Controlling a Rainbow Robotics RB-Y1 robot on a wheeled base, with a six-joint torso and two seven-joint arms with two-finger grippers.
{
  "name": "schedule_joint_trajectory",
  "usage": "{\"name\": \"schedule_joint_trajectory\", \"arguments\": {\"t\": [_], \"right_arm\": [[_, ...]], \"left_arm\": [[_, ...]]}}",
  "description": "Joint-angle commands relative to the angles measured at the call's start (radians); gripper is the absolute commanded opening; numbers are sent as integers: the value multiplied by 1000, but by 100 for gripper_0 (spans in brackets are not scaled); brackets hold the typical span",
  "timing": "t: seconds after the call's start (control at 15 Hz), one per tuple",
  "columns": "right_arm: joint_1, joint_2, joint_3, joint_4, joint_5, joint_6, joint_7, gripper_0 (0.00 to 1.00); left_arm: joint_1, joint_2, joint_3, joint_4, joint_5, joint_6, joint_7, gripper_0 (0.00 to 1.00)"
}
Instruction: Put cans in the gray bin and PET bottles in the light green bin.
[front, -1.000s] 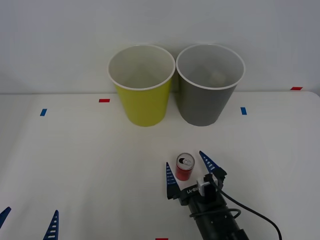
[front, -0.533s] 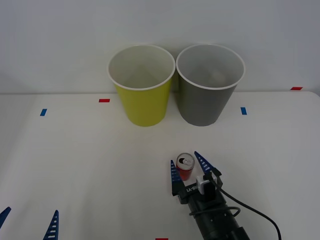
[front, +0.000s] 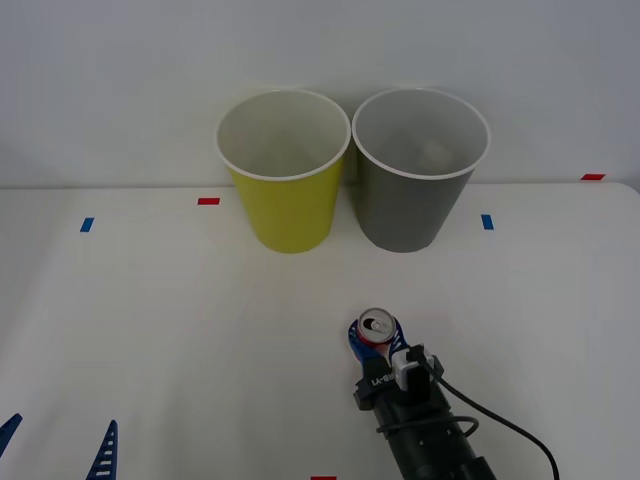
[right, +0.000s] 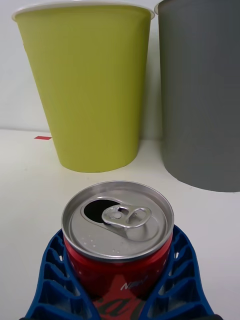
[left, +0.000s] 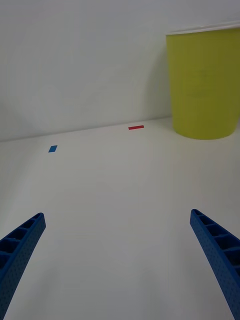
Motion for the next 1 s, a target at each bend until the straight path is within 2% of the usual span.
{"name": "schedule_joint_trajectory", "arguments": {"t": [0.07, 0.2, 0.27, 0.47, 0.8, 0.93, 1.0], "right_arm": [[-1, 2, -8, -6, 7, 0, 6, 0], [-5, -4, -16, -34, 6, 20, 9, 0], [-1, -4, -29, -76, 6, 78, 11, 0], [3, -6, -49, -136, 3, 109, 17, 0], [7, -64, -120, -417, -10, 429, 6, 0], [6, -98, -160, -544, -14, 574, -15, 0], [4, -109, -180, -606, -3, 647, -63, 0]], "left_arm": [[0, 0, 0, 0, 0, 0, 0, 100], [0, 0, 0, 0, 0, 0, 0, 100], [0, 0, 0, 0, 0, 0, 0, 100], [0, 0, 0, 0, 0, 0, 0, 100], [0, 0, 0, 0, 0, 0, 0, 100], [0, 0, 0, 0, 0, 0, 0, 100], [0, 0, 0, 0, 0, 0, 0, 100]]}}
